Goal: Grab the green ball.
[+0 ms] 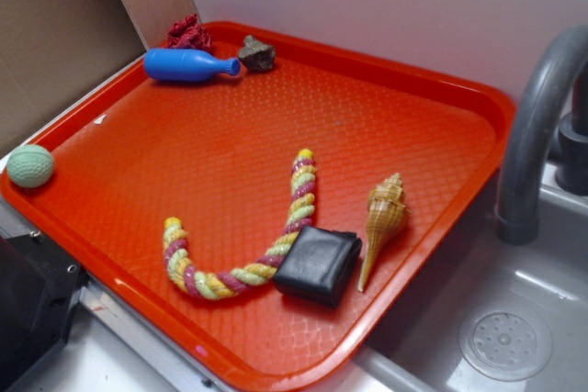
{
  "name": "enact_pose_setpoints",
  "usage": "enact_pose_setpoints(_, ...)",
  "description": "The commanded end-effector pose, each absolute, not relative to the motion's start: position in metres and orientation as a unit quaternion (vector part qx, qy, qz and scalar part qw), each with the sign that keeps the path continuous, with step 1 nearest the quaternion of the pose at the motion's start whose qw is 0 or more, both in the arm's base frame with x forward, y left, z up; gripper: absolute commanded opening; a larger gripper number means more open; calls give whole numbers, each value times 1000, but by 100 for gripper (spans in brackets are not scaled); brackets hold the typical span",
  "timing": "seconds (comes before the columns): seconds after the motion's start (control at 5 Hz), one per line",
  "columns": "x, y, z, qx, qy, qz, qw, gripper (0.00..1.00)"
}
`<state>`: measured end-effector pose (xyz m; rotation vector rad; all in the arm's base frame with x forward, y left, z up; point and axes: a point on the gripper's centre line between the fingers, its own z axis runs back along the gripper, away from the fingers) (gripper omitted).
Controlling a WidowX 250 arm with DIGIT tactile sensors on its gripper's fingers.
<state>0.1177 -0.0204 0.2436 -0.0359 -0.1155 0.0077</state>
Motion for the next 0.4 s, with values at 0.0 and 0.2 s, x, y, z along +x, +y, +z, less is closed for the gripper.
enact_pose_setpoints(0.0,118,-20,244,-18,-58,4,998,100)
enact_pose_setpoints(0.2,137,7,194,103,-65,-56,991,100)
